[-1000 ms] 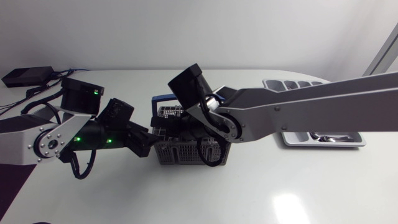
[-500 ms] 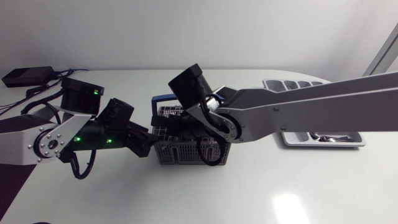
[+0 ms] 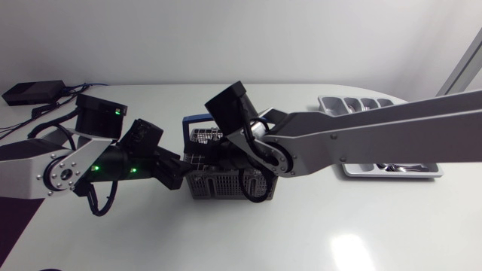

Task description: Unload the cutlery basket into the drawer organizer.

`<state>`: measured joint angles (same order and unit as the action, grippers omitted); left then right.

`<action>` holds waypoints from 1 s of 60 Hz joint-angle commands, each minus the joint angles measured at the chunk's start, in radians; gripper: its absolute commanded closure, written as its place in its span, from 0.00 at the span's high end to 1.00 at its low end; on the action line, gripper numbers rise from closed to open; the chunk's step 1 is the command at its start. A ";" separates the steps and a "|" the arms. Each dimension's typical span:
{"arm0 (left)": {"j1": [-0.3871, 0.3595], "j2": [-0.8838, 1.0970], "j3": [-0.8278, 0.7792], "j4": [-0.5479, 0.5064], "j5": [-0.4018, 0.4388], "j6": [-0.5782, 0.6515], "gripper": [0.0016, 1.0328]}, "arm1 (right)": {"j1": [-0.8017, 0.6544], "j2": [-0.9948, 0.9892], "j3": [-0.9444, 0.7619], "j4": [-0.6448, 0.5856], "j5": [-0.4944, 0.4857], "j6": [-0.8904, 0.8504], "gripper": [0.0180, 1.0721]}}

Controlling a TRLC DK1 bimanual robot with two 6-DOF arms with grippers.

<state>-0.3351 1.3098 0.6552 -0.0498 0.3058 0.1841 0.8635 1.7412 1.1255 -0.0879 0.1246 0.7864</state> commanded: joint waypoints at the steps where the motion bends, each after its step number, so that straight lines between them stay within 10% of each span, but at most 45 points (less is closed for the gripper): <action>1: -0.010 0.019 -0.025 -0.002 0.006 0.002 0.64 | 0.014 -0.006 -0.026 0.022 0.010 0.033 0.09; 60: -0.031 0.043 -0.014 -0.001 -0.002 -0.003 0.64 | 0.039 -0.074 -0.061 0.037 0.032 -0.019 0.06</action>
<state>-0.3546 1.3277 0.6552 -0.0383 0.3046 0.1837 0.8894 1.6905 1.0893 -0.0620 0.1432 0.7815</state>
